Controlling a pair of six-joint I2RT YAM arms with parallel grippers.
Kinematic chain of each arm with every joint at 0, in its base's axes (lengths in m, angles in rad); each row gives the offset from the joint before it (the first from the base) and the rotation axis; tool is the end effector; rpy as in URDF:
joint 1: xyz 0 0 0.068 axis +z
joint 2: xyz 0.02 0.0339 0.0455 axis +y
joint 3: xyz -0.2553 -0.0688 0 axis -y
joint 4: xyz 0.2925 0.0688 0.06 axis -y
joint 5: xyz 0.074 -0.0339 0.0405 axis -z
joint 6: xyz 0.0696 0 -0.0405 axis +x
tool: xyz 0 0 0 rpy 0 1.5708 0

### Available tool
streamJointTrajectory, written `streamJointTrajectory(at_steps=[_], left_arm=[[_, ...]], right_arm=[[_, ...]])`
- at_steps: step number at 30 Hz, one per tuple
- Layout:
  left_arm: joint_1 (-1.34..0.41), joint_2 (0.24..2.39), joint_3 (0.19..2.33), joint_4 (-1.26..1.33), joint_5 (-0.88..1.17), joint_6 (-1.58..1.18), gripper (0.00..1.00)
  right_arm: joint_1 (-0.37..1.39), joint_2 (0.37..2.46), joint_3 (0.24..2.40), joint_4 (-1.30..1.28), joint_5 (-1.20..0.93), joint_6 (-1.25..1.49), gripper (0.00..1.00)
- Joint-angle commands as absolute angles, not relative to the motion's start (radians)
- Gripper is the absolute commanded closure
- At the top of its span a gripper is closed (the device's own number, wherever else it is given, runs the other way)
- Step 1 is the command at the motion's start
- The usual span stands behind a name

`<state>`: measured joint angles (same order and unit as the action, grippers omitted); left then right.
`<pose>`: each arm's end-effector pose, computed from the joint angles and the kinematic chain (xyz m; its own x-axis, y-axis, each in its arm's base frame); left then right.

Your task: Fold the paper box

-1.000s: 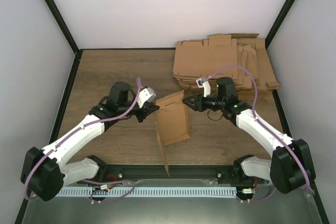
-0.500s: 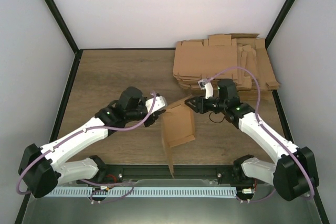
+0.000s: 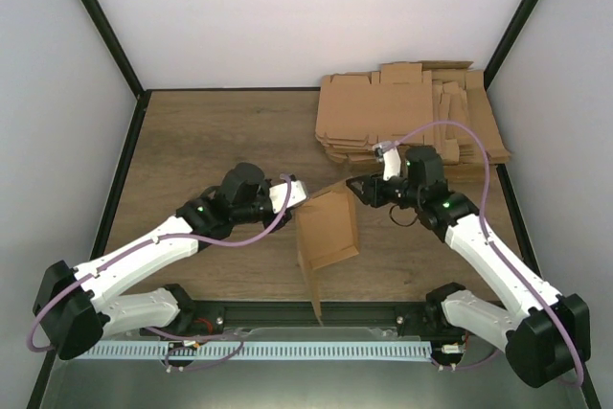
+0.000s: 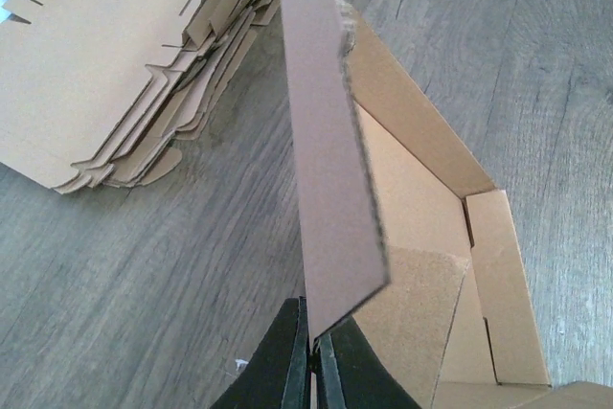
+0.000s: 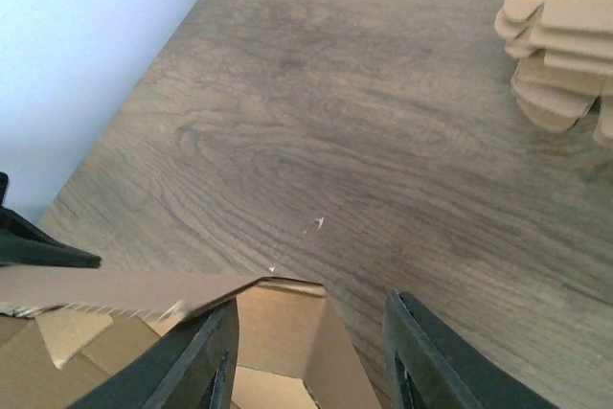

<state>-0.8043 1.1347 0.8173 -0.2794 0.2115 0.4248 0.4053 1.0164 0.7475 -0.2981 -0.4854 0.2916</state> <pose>0.2158 -0.2452 0.2308 -0.0153 0.5968 -0.8022 0.9121 0.3371 0.2334 0.2609 0.1473 0.2379 -0.6770 -0.0138 -0.7359 -0.5385 0.6908 0.4825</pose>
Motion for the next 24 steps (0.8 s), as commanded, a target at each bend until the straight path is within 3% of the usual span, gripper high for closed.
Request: streamJointTrajectory(at_steps=[1, 7, 12, 15, 17, 20, 24], left_arm=[[-0.816, 1.143, 0.816, -0.324, 0.179, 0.469, 0.96], [-0.818, 1.146, 0.811, -0.321, 0.176, 0.469, 0.96], [-0.82, 1.15, 0.809, -0.306, 0.199, 0.47, 0.96], [-0.822, 1.149, 0.809, -0.307, 0.201, 0.473, 0.96], [-0.821, 1.145, 0.806, -0.305, 0.202, 0.474, 0.96], [-0.823, 1.143, 0.801, -0.299, 0.21, 0.473, 0.96], [-0.825, 1.13, 0.785, -0.292, 0.218, 0.471, 0.96]], right_arm=[[0.413, 0.994, 0.89, -0.361, -0.438, 0.266, 0.55], [0.424, 1.047, 1.073, -0.473, -0.529, 0.222, 0.51], [0.516, 0.991, 1.026, -0.314, -0.471, -0.013, 0.49], [0.518, 0.971, 0.985, -0.206, -0.484, -0.13, 0.41], [0.518, 0.988, 0.985, -0.187, -0.542, -0.244, 0.42], [0.519, 1.044, 1.05, -0.281, -0.691, -0.454, 0.45], [0.518, 1.108, 1.138, -0.382, -0.667, -0.581, 0.43]])
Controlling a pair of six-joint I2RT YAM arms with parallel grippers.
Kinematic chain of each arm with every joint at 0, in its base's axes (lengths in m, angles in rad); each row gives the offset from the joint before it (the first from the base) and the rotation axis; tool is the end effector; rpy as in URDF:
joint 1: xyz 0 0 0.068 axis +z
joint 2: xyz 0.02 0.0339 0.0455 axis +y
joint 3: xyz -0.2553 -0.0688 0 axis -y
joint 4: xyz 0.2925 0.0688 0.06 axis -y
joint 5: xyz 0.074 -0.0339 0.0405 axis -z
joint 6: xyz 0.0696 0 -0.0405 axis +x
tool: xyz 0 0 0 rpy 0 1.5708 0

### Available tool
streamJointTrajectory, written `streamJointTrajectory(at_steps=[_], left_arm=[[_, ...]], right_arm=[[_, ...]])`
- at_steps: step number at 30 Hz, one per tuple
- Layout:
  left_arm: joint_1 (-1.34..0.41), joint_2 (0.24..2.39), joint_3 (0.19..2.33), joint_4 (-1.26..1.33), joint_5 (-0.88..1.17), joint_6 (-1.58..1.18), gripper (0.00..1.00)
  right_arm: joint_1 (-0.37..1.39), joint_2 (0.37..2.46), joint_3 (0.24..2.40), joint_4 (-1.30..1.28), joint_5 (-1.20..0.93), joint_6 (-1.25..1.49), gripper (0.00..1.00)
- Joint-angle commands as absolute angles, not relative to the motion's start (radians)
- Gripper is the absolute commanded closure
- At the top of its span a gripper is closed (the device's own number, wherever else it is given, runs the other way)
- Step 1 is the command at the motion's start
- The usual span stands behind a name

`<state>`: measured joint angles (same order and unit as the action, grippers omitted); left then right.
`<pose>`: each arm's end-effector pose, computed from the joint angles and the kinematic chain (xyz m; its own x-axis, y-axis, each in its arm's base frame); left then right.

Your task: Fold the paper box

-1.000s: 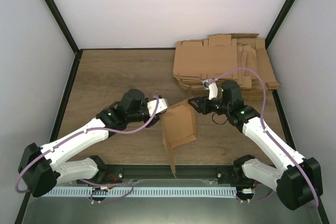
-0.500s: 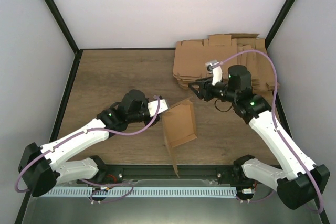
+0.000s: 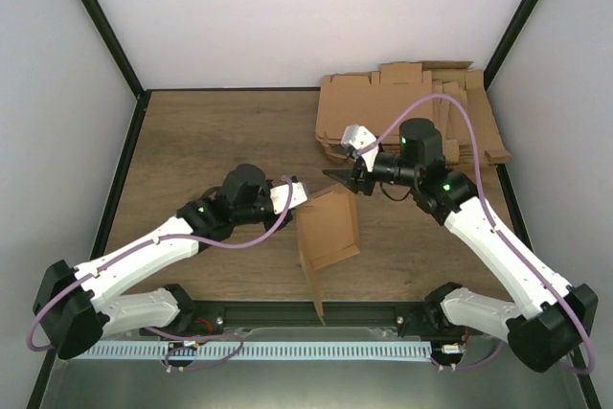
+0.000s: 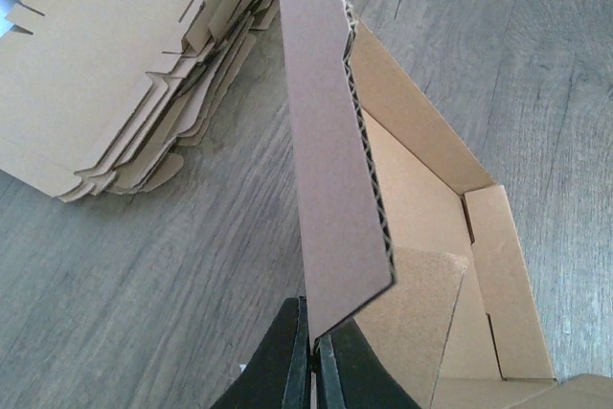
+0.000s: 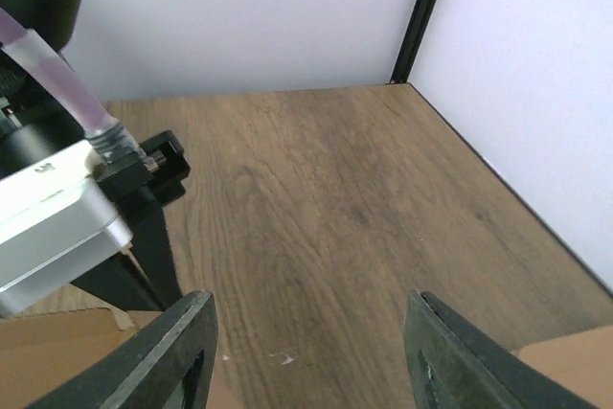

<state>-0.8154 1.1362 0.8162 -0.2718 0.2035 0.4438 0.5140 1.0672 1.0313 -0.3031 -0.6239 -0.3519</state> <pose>0.2140 -0.2477 0.2307 0.0101 0.6026 -0.7979 0.9120 0.3217 0.2545 0.2537 0.1899 0.3432 0.0311 -0.3037 -0.9523 -0.9248 0.3528 -0.1427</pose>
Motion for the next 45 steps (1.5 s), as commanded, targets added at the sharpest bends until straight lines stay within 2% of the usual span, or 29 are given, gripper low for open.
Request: streamJointTrajectory(at_steps=[1, 7, 11, 18, 40, 45], left_arm=[[-0.826, 1.127, 0.782, -0.289, 0.217, 0.471, 0.96], [-0.831, 1.127, 0.78, -0.285, 0.215, 0.469, 0.96], [-0.834, 1.129, 0.78, -0.285, 0.211, 0.471, 0.96], [-0.835, 1.132, 0.782, -0.29, 0.2, 0.473, 0.96], [-0.842, 1.132, 0.782, -0.293, 0.18, 0.475, 0.96], [-0.841, 1.131, 0.782, -0.295, 0.175, 0.477, 0.96]], right_arm=[[0.518, 1.116, 1.151, -0.399, -0.643, -0.616, 0.42], [0.52, 1.128, 1.213, -0.549, -0.579, -0.898, 0.42], [0.54, 1.114, 1.203, -0.577, -0.527, -0.988, 0.43], [0.633, 1.137, 1.164, -0.573, -0.371, -1.007, 0.47], [0.801, 1.122, 1.073, -0.646, -0.237, -0.922, 0.5], [0.834, 1.117, 1.025, -0.605, -0.139, -0.902, 0.6]])
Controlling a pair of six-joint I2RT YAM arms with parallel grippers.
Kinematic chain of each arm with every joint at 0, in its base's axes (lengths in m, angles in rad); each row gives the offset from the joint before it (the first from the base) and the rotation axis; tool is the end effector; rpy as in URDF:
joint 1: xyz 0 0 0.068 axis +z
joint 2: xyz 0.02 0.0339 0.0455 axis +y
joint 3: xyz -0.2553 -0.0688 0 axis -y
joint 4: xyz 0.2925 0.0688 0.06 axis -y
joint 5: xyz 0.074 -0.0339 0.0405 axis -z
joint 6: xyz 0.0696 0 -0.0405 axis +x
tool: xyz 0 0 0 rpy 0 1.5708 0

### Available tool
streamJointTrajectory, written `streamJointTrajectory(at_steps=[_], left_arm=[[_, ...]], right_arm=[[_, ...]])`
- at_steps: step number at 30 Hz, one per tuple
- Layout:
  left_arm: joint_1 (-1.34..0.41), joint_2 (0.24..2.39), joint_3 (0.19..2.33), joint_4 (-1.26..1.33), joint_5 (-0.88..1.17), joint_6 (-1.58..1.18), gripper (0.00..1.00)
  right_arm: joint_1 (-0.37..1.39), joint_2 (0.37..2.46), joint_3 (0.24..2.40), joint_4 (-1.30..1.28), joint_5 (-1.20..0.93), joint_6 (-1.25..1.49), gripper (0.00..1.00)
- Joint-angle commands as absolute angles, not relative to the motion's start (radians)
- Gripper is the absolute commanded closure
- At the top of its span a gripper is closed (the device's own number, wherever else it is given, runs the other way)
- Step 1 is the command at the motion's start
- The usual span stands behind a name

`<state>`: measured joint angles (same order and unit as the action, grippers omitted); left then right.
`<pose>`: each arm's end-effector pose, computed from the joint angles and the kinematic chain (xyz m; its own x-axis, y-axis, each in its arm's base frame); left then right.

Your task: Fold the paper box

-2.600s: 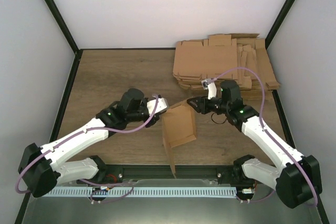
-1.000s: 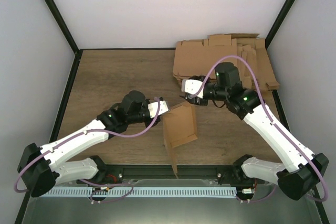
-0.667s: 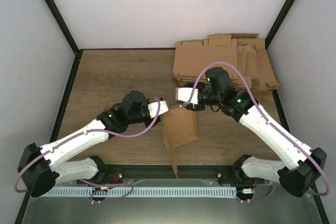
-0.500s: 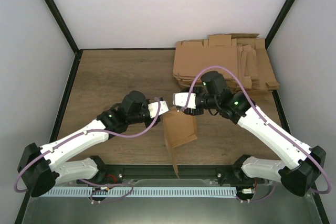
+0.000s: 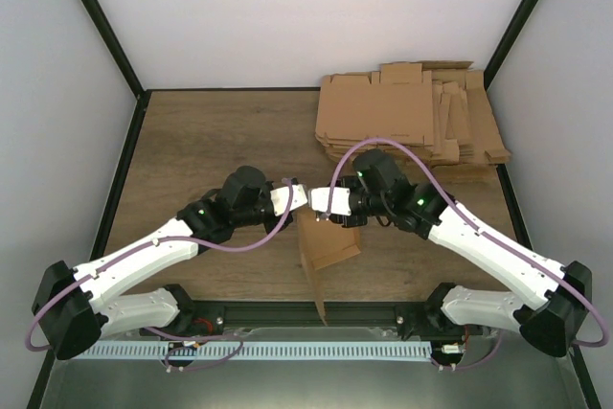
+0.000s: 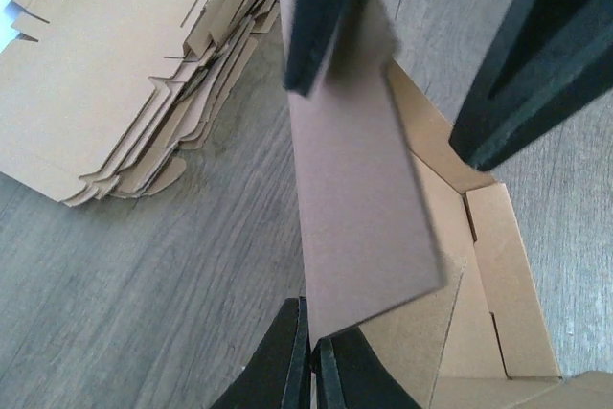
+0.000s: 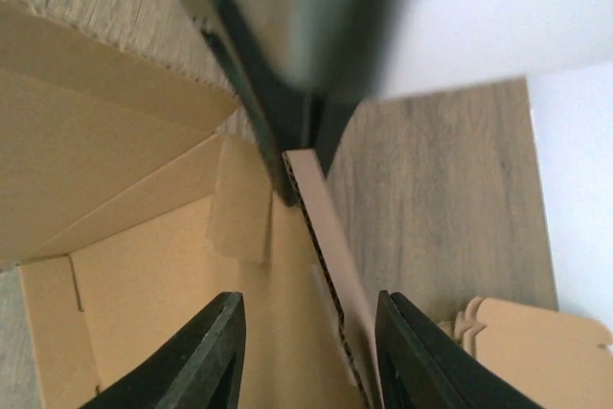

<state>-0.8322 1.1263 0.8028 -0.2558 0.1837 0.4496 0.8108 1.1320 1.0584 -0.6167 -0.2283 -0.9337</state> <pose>0.2100 -0.2495 0.2299 0.0287 0.6031 -0.7971 0.9076 0.3184 0.2736 0.2070 0.2406 0.2927 0.4032 -0.7123 -0.5745 -0.8441 -0.0471 -0.5341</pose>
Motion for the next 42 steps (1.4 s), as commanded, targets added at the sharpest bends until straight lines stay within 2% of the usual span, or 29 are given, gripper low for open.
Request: streamJointTrajectory(at_steps=[1, 4, 13, 15, 18, 24, 39, 42], left_arm=[[-0.843, 1.131, 0.781, -0.295, 0.175, 0.477, 0.96], [-0.844, 1.132, 0.781, -0.294, 0.175, 0.477, 0.96], [-0.844, 1.13, 0.781, -0.293, 0.166, 0.477, 0.96], [-0.844, 1.131, 0.782, -0.292, 0.164, 0.478, 0.94], [-0.844, 1.129, 0.784, -0.289, 0.161, 0.473, 0.91], [-0.845, 1.12, 0.795, -0.286, 0.145, 0.445, 0.68], [-0.845, 1.058, 0.816, -0.337, 0.108, 0.421, 0.6], [-0.845, 1.049, 0.819, -0.347, 0.101, 0.415, 0.51]], right_arm=[[0.835, 1.114, 1.017, -0.595, -0.128, -0.899, 0.62], [0.836, 1.096, 1.002, -0.568, -0.123, -0.896, 0.68], [0.838, 1.065, 0.976, -0.537, -0.136, -0.897, 0.95], [0.839, 1.062, 0.976, -0.529, -0.129, -0.893, 0.99], [0.839, 1.051, 0.973, -0.512, -0.121, -0.882, 0.99], [0.839, 1.037, 0.961, -0.478, -0.117, -0.835, 0.99], [0.838, 0.971, 0.946, -0.44, -0.091, -0.78, 0.99], [0.838, 0.975, 0.956, -0.454, -0.08, -0.773, 0.99]])
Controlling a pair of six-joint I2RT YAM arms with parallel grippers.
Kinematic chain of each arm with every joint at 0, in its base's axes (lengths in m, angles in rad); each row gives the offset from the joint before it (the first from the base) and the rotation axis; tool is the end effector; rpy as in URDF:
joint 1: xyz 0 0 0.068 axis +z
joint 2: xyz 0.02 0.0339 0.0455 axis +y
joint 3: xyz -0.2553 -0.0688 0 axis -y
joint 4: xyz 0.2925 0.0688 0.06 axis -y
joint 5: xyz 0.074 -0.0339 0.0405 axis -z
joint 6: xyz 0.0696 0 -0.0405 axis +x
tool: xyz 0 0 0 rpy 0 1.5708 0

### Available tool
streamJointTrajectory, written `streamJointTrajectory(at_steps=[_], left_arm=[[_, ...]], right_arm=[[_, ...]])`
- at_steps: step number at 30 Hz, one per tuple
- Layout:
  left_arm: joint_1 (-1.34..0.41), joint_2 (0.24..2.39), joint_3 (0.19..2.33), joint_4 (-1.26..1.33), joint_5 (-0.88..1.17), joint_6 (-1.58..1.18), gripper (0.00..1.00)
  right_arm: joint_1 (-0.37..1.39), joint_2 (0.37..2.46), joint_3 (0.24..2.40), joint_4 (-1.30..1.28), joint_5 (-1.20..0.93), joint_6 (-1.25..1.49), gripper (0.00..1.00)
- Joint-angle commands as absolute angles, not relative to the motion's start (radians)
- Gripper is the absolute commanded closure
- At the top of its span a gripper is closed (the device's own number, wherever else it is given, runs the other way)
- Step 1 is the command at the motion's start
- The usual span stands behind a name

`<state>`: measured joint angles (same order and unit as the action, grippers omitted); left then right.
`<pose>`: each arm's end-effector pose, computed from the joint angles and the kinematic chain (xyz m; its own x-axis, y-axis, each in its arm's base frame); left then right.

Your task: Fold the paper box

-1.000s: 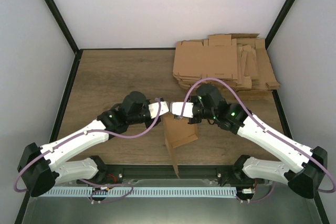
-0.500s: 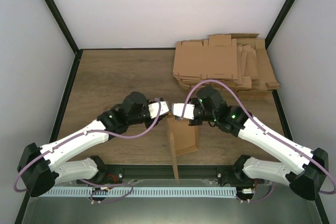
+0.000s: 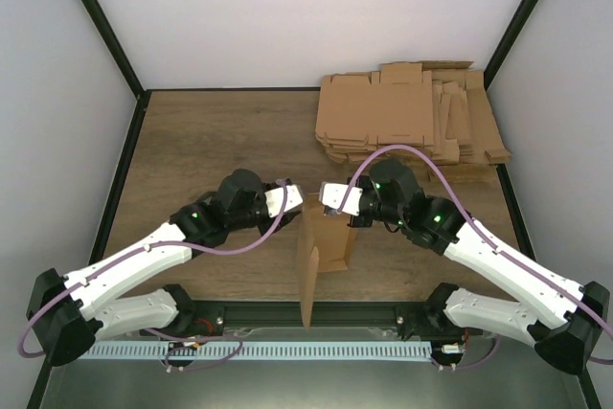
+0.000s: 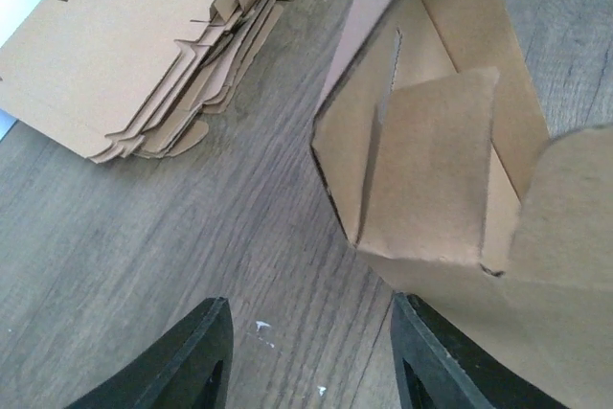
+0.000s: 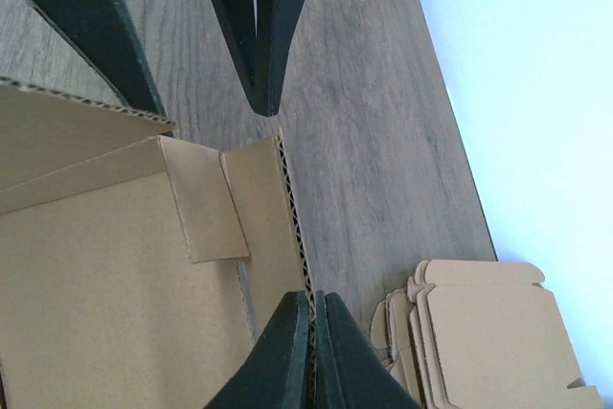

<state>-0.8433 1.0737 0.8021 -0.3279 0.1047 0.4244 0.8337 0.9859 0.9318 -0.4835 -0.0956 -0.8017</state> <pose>0.2036 -0.2396 0.2364 -0.0125 0.6298 -0.7767 0.8837 0.3704 0.2862 0.1950 0.2247 0.2971 0.3298 -0.7008 -0.6325 -0.7982 0.1507 -0.5832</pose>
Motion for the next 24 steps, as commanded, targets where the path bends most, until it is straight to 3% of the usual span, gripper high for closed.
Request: streamJointTrajectory(at_steps=[1, 5, 14, 19, 24], left_arm=[[-0.844, 1.043, 0.82, -0.351, 0.097, 0.412, 0.49], [-0.845, 1.004, 0.835, -0.388, 0.08, 0.387, 0.46], [-0.845, 0.894, 0.9, -0.492, -0.002, 0.237, 0.08], [-0.844, 0.851, 0.934, -0.447, -0.087, -0.019, 0.0], [-0.842, 0.831, 0.99, -0.39, -0.159, -0.347, 0.0]], right_arm=[[0.839, 0.976, 0.959, -0.458, -0.072, -0.768, 0.99], [0.839, 0.985, 0.967, -0.473, -0.044, -0.763, 0.99], [0.839, 1.012, 0.994, -0.479, -0.011, -0.763, 0.99], [0.839, 1.054, 1.03, -0.462, 0.104, -0.773, 0.99], [0.839, 1.075, 1.068, -0.415, 0.236, -0.78, 0.99]])
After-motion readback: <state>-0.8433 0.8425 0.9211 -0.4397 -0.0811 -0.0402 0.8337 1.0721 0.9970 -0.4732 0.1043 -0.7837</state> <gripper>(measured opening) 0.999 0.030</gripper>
